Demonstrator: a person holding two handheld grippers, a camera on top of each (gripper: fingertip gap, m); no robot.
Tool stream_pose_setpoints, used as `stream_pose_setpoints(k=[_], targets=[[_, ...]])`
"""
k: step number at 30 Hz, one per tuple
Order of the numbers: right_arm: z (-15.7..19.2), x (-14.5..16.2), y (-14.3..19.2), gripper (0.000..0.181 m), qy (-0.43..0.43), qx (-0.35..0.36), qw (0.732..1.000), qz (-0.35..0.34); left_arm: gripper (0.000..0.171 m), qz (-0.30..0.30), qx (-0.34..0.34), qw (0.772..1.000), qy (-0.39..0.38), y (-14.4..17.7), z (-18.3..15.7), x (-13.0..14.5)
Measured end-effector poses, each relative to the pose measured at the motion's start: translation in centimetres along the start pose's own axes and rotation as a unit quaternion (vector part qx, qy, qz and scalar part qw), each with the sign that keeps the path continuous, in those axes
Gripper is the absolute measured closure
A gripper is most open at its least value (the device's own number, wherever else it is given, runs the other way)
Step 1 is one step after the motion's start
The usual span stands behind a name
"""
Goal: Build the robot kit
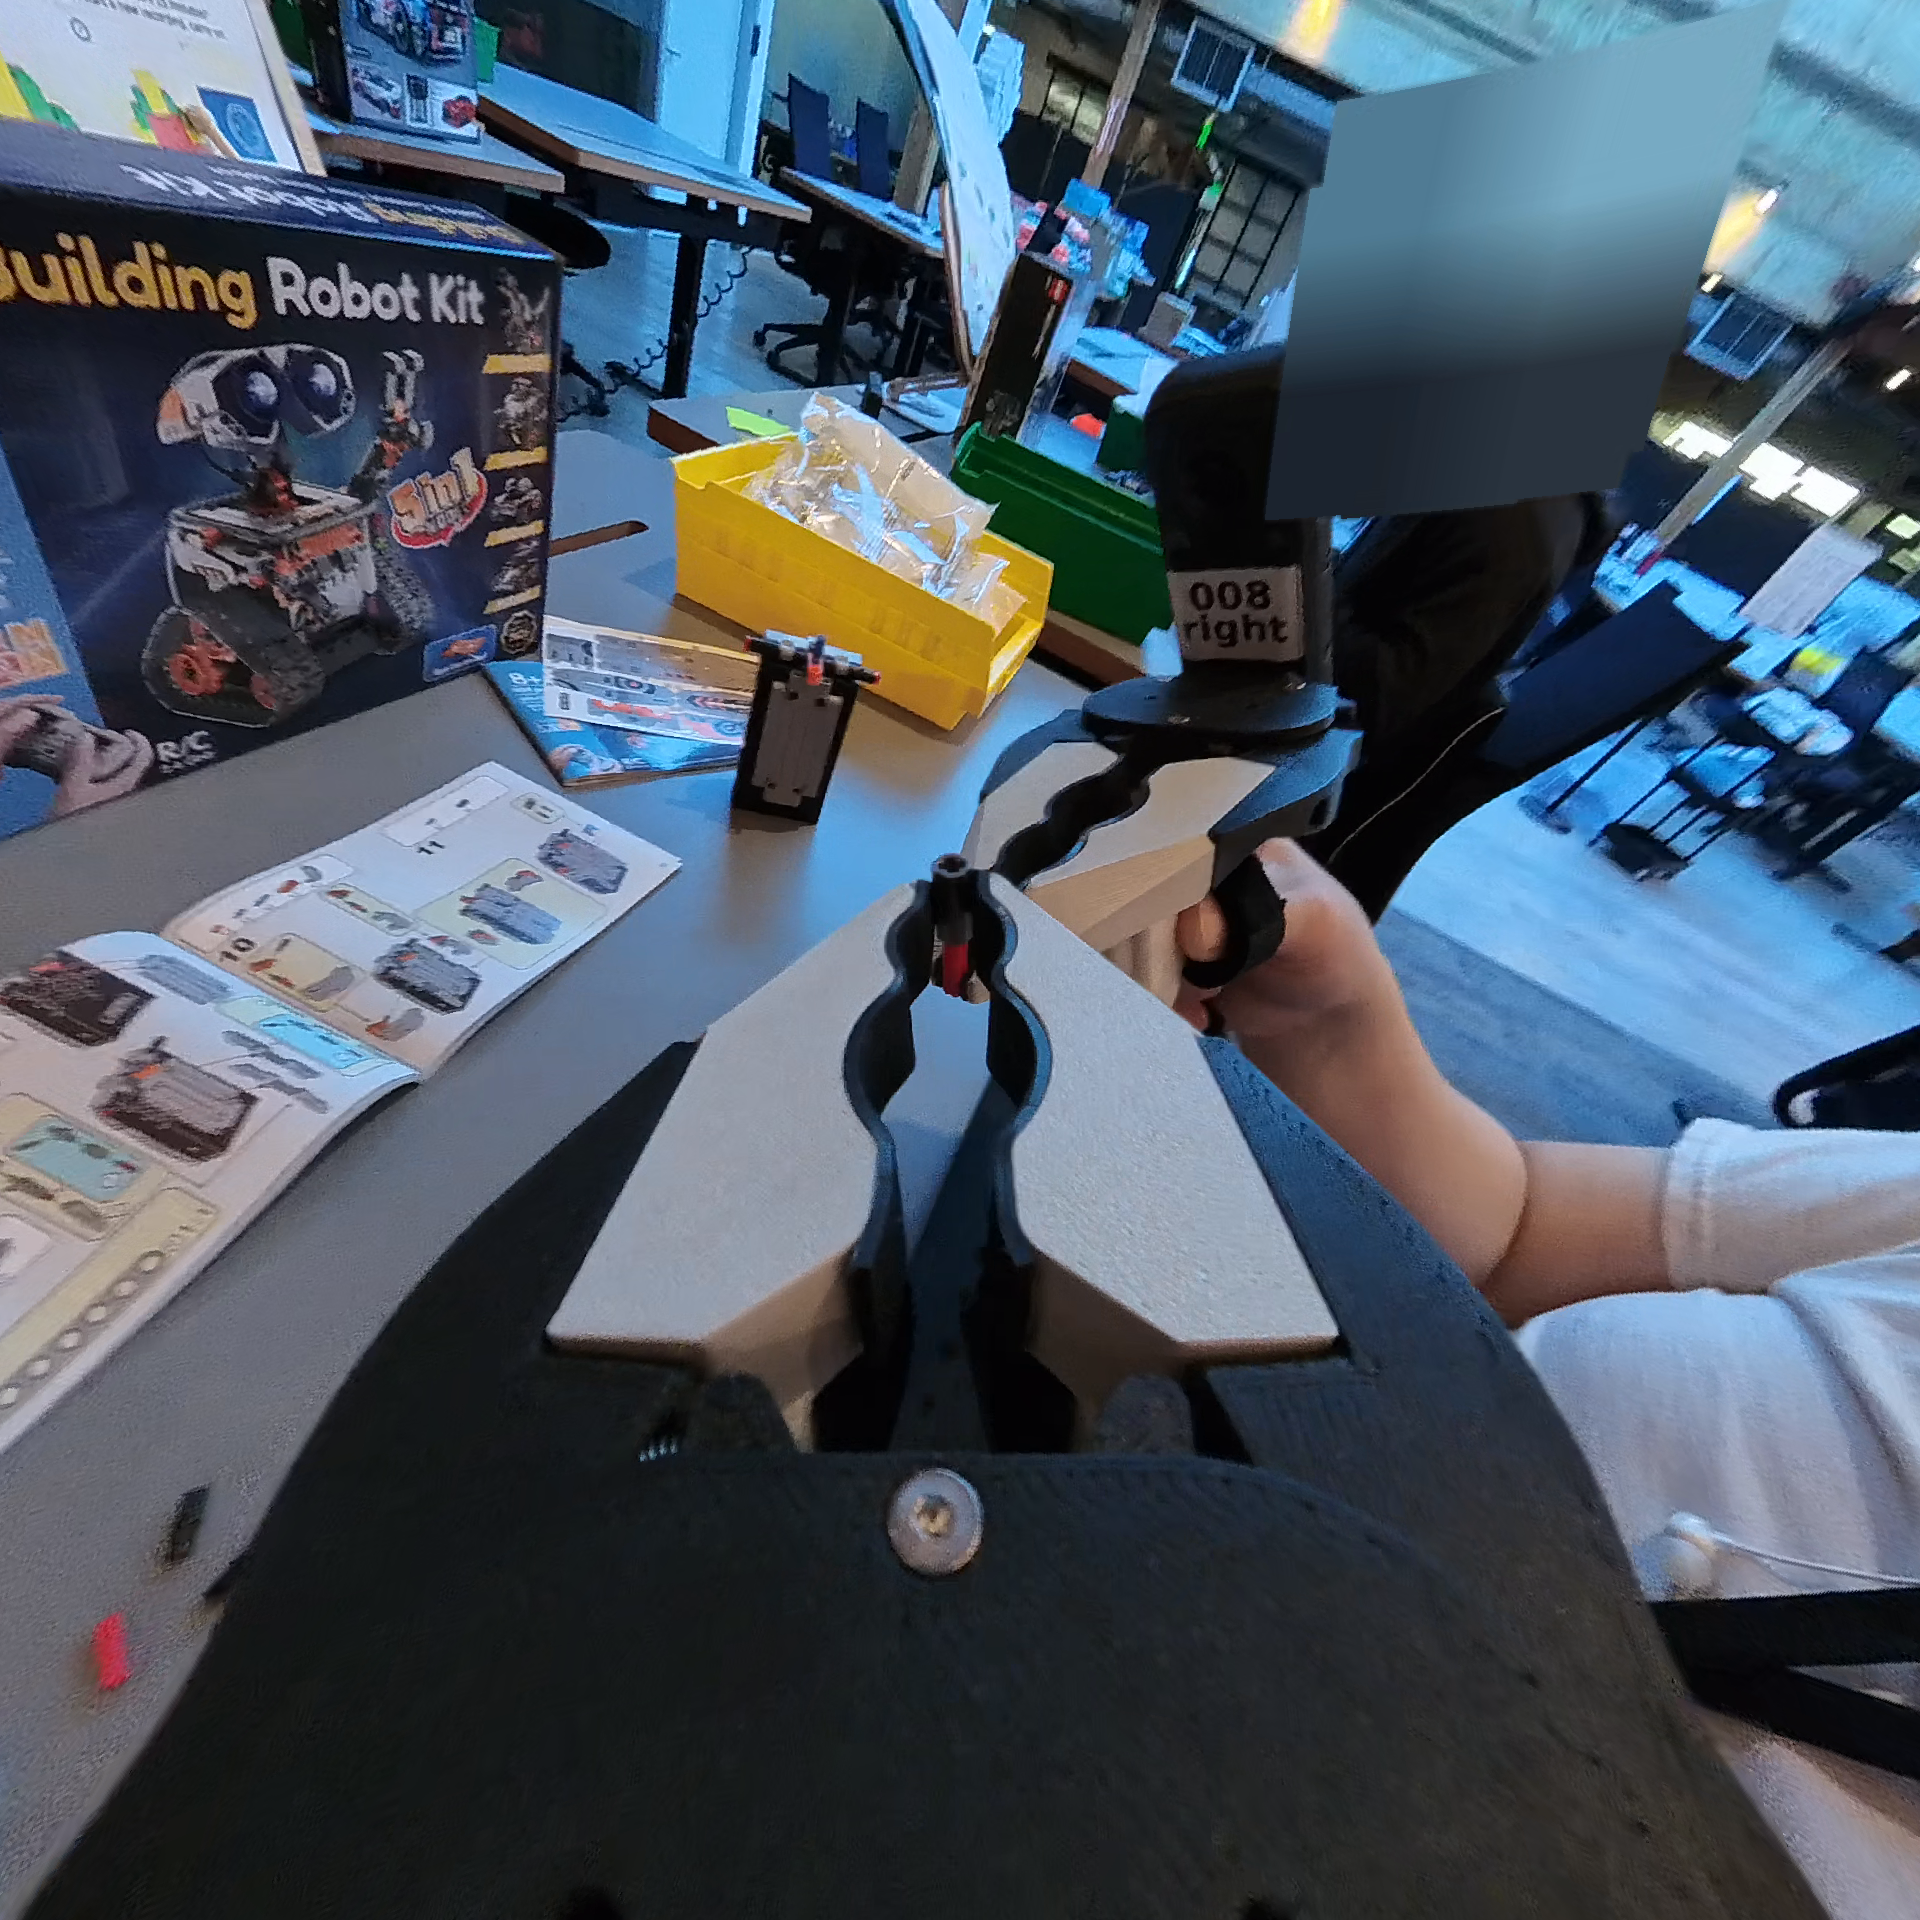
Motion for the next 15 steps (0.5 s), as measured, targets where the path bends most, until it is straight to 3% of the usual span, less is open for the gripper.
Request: stream_pose_setpoints(k=[9,15], targets=[[-1.0,0.4,-0.3,0.179,0.020,0.018,1.000,0.003,0.167,0.003,0.027,0.997,0.077,-0.5,1.4,0.5],[-3.2,1.9,-0.3,0.179,-0.046,0.000,0.999,0.006,0.167,0.047,0.024,0.996,0.078,-1.7,3.0,2.0]])
Point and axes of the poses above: each gripper's, where its closed fingertips meet, y back along the fingers, x out of its underside, z = x × y across the jaws, the point moved 3 cm from there along y, back along the fingers, and after that the axes turned 4 degrees about -x, right-handed, at the moved point
